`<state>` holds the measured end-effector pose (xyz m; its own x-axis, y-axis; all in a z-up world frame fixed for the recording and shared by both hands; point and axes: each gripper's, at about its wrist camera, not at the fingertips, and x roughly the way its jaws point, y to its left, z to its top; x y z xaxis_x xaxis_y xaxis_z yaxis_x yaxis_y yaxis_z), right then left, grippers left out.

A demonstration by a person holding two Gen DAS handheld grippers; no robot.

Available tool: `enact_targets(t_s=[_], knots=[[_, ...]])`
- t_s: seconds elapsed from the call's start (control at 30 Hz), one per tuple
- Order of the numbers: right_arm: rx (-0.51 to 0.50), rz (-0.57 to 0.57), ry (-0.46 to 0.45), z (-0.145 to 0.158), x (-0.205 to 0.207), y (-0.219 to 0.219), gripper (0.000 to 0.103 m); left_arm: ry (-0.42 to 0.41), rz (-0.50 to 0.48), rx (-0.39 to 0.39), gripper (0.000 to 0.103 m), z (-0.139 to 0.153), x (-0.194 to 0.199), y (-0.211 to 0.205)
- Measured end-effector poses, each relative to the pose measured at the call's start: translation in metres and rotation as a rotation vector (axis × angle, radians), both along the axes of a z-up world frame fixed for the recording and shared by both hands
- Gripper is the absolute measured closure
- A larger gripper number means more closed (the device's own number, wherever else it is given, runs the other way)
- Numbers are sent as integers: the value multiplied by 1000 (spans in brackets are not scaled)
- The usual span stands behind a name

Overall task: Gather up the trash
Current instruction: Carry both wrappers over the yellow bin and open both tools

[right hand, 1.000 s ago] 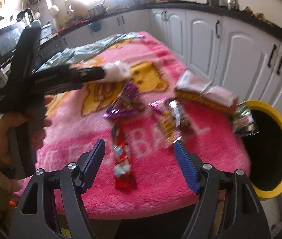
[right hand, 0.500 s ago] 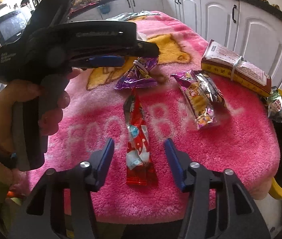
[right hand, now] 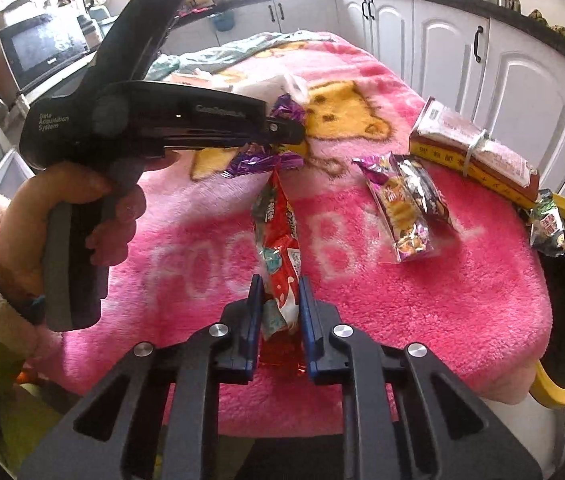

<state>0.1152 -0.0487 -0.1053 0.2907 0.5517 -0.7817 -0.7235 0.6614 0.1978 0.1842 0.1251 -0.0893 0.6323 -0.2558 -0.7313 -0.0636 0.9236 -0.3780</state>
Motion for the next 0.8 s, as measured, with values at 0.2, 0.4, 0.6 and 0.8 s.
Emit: enact_targets(t_s=[0.2,0.4,0.6,0.8], knots=[[49,-36,-26,22,0,-21,86,-80,8,20,85,34,-16,-1],[101,-119,-66,48,8,-57,86,-144,-20,25,85,66,-18,-18],[142,-207,-104,68,24,-93,86,-195,-70,34,85,90,-14,-48],[177,-282,-140,85,35,-126,86,-230,-122,27,85,108,-6,-78]])
